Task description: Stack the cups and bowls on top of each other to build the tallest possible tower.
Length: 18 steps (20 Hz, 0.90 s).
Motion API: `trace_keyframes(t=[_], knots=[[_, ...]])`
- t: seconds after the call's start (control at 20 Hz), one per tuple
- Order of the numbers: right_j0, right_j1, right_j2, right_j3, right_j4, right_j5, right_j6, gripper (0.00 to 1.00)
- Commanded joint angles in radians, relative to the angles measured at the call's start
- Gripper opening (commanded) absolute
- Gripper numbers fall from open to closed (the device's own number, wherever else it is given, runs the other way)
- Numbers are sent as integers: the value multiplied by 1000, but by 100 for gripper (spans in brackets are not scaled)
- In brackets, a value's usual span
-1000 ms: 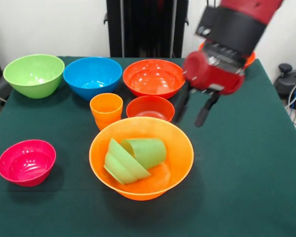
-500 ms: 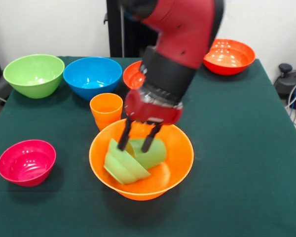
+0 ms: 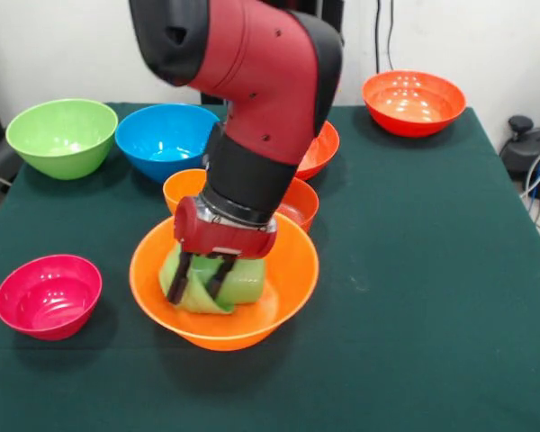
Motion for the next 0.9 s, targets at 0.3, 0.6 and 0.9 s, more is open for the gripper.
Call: trace_keyframes(t=[0.3,0.6,0.9], knots=[[-7,71,111,-13,-65,31,-300,0],[-2,50,124,0,-53,32,-303,0],[-155,-86,331,130,187,243,-500,0]])
